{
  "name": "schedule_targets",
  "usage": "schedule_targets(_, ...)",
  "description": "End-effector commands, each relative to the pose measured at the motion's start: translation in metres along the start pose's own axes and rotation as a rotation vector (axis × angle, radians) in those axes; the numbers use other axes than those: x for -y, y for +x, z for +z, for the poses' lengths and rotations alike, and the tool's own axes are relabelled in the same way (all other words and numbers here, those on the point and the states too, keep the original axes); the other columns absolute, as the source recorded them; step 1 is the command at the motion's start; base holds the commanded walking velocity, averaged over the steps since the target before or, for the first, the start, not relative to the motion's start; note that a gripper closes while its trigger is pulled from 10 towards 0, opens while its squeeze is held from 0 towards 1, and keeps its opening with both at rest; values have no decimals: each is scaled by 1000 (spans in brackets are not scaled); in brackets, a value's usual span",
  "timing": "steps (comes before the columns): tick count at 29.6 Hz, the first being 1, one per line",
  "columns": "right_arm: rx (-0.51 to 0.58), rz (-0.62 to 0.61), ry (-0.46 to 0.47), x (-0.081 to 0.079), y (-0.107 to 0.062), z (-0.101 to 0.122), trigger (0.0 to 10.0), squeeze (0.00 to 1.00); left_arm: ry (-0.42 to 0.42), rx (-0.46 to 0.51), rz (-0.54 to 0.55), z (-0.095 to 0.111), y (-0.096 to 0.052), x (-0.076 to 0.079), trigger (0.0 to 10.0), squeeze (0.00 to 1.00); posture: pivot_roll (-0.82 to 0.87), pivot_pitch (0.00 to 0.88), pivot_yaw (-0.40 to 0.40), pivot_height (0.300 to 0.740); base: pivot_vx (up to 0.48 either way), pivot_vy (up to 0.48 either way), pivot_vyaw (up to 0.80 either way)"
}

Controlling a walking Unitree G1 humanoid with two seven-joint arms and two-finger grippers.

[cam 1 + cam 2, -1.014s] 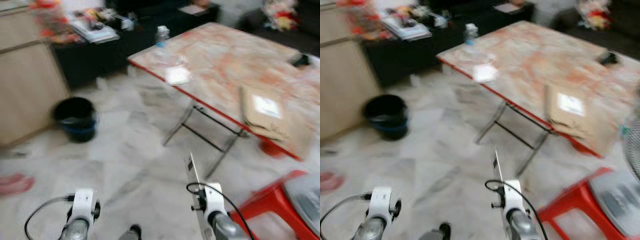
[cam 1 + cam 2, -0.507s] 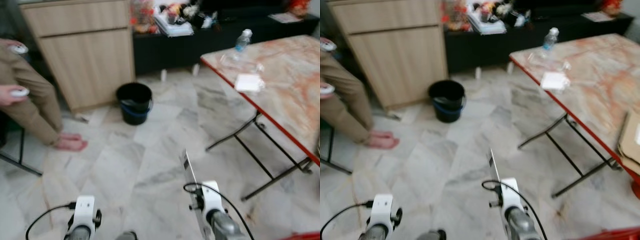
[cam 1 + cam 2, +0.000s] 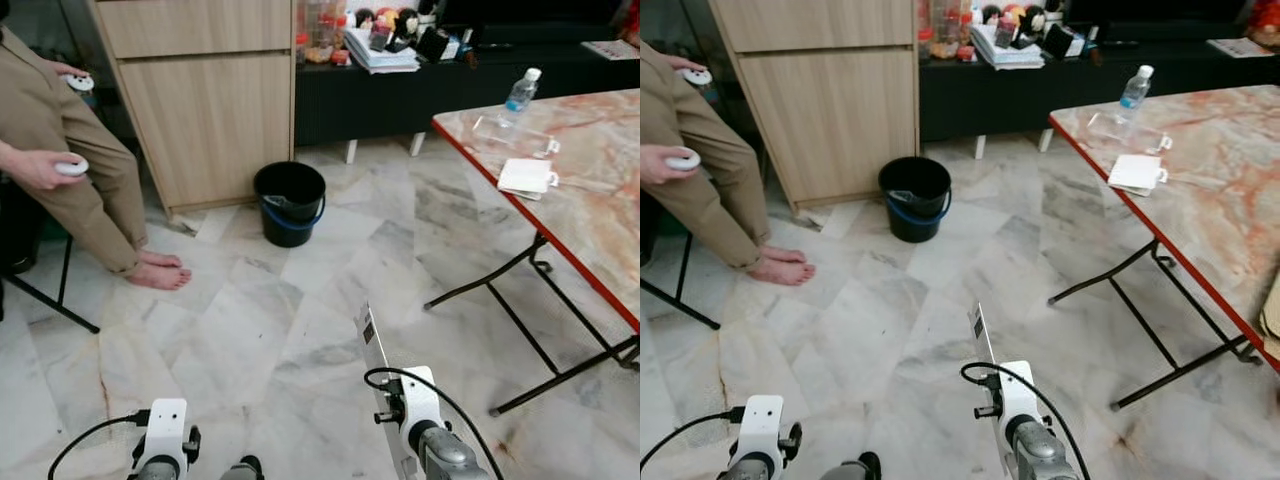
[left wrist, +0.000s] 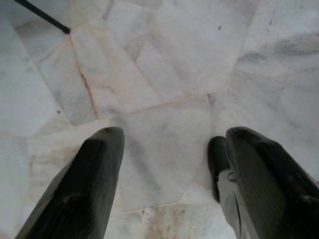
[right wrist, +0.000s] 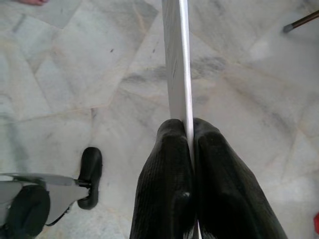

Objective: Picking trash to rubbish bin

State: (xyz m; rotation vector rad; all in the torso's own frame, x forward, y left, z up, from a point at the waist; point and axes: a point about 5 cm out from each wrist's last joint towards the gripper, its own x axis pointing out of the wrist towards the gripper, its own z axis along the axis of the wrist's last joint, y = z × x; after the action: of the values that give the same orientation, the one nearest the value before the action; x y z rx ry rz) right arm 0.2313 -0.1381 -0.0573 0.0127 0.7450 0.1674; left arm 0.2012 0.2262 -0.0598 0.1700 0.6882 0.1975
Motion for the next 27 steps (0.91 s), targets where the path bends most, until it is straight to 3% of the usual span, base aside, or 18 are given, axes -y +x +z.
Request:
schedule_targets(1,-12,-7,11,1,-1,-3,10000,0,5,-32,19,-5,-1,-5,10000,0,112,104,-69,740,461,0,0)
schedule_targets(18,-58,-16,-35,2,-5,-18,10000,0,40,-50,11,-8,-1,-7,10000,0,116,73,-43,740,480,0,0)
schedule_targets(27,-52,-8,-37,1,-4,-16,10000,0,43,-48,13,-6,0,-8,10000,0,121,63,-51,740,480,0,0)
